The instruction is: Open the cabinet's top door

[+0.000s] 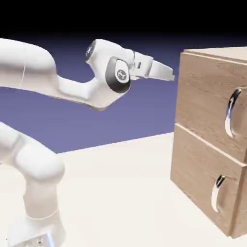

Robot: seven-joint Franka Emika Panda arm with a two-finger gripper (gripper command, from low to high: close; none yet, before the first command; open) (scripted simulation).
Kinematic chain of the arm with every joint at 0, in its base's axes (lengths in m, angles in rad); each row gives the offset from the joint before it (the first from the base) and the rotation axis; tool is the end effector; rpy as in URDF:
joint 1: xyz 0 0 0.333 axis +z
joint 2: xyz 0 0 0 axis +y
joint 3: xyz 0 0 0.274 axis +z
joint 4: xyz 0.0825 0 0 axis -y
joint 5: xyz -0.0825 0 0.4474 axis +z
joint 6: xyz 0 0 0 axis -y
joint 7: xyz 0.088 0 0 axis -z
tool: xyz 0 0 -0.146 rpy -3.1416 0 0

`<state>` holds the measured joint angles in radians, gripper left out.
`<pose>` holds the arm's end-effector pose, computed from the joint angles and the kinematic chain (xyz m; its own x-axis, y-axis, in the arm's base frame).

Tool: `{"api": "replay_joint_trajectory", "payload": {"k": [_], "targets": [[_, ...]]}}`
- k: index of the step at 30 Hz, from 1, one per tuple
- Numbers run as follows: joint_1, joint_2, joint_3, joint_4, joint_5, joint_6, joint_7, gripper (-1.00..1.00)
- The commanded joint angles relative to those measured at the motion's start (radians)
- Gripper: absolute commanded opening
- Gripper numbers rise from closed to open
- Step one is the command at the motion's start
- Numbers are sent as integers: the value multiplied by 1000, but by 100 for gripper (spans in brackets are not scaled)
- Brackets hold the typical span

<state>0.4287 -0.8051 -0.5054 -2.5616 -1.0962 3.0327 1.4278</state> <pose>0.4885 0.0137 0.5608 0.2895 -0.6070 0.7401 -0.1356 -0.7914 -0.5960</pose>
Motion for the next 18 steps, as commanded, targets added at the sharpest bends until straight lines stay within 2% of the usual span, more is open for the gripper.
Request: {"api": "replay_joint_trajectory", "payload": {"k": [1,18], "targets": [[17,-9,-20,10,-44,0,27,0],[298,-168,-361,177,-783,-3,490,0]]}}
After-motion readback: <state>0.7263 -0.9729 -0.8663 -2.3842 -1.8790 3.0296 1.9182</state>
